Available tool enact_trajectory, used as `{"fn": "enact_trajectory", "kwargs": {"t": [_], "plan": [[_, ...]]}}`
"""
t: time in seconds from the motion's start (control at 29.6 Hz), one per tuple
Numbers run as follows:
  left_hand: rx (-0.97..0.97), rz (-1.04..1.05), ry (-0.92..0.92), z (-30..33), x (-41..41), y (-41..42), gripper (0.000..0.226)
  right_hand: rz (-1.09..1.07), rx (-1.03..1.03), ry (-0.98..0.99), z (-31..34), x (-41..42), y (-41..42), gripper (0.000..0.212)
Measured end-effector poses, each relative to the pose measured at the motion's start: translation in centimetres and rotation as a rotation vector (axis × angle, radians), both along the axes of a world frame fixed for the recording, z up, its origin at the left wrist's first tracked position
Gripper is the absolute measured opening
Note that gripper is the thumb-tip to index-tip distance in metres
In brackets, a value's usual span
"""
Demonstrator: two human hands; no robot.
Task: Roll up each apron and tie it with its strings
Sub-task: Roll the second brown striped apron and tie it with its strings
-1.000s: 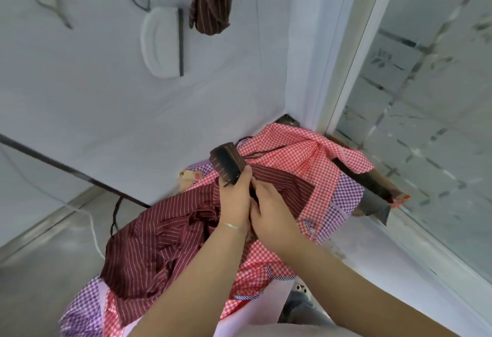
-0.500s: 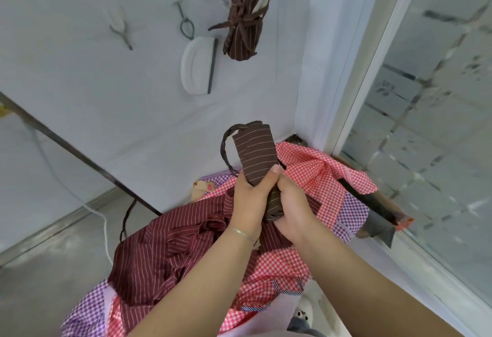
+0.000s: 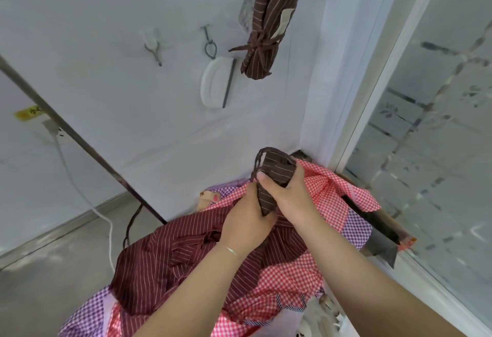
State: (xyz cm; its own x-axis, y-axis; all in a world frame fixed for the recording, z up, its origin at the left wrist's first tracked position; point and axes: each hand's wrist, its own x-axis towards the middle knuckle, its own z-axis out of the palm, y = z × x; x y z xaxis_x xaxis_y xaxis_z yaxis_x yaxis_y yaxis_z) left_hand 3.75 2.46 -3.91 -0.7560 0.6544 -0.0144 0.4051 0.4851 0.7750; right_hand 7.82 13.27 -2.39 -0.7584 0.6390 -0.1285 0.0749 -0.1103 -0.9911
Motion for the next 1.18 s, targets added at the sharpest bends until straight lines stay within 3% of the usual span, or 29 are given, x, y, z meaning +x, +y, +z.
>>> {"fn": "enact_trajectory", "kwargs": {"t": [0.07, 0.2, 0.27, 0.34, 0.37, 0.44, 0.54, 0.64, 0.78, 0.91, 0.98, 1.05, 1.12, 1.18], "plan": [[0.103, -0.023, -0.106, 0.2, 0.2, -0.1, 0.053, -0.081, -0.114, 0.009, 0.0, -0.4, -0.3, 0.053], [0.252, -0.052, -0.495, 0.8, -0.3, -0.9, 0.081, -0.134, -0.364, 0.155, 0.7, -0.3, -0.5, 0.045], [0.284, -0.064, -0.706, 1.4, -0.6, -1.4, 0.076, -0.095, -0.434, 0.167, 1.1, -0.4, -0.8, 0.042], [0.242, -0.120, -0.725, 1.6, -0.9, -1.7, 0.064, -0.055, -0.460, 0.145, 1.1, -0.5, -0.7, 0.041], [0.209, -0.146, -0.697, 1.9, -1.0, -1.8, 0.054, -0.051, -0.395, 0.107, 1.2, -0.6, -0.3, 0.040], [0.152, -0.156, -0.665, 2.1, -1.0, -2.2, 0.039, -0.053, -0.072, -0.022, 1.7, -0.7, 1.2, 0.029], [0.120, -0.135, -0.691, 2.0, -1.2, -3.0, 0.035, 0.078, 0.293, -0.195, 3.0, -0.6, 3.6, 0.006], [0.155, -0.095, -0.763, 1.7, -1.6, -3.5, 0.047, 0.115, 0.552, -0.354, 3.3, -1.0, 4.8, 0.026], [0.222, -0.012, -0.924, 1.5, -2.0, -2.9, 0.051, 0.020, 0.592, -0.362, 3.2, -1.5, 5.1, 0.040], [0.287, 0.115, -1.088, 1.3, -2.3, -2.6, 0.049, -0.061, 0.359, -0.232, 3.8, -1.4, 5.3, 0.036], [0.266, 0.178, -1.176, 1.8, -2.7, -2.7, 0.046, -0.025, 0.431, -0.181, 4.5, -1.2, 5.2, 0.038], [0.202, 0.201, -1.199, 2.2, -3.3, -2.7, 0.044, 0.146, 0.606, -0.193, 5.7, -1.1, 4.3, 0.036], [0.043, 0.153, -1.063, 2.5, -3.7, -2.1, 0.047, 0.402, 0.732, -0.250, 6.9, -1.1, 3.1, 0.031], [-0.140, 0.006, -0.759, 3.2, -3.6, -1.9, 0.051, 0.676, 0.873, -0.338, 7.7, -1.6, 1.4, 0.032]]}}
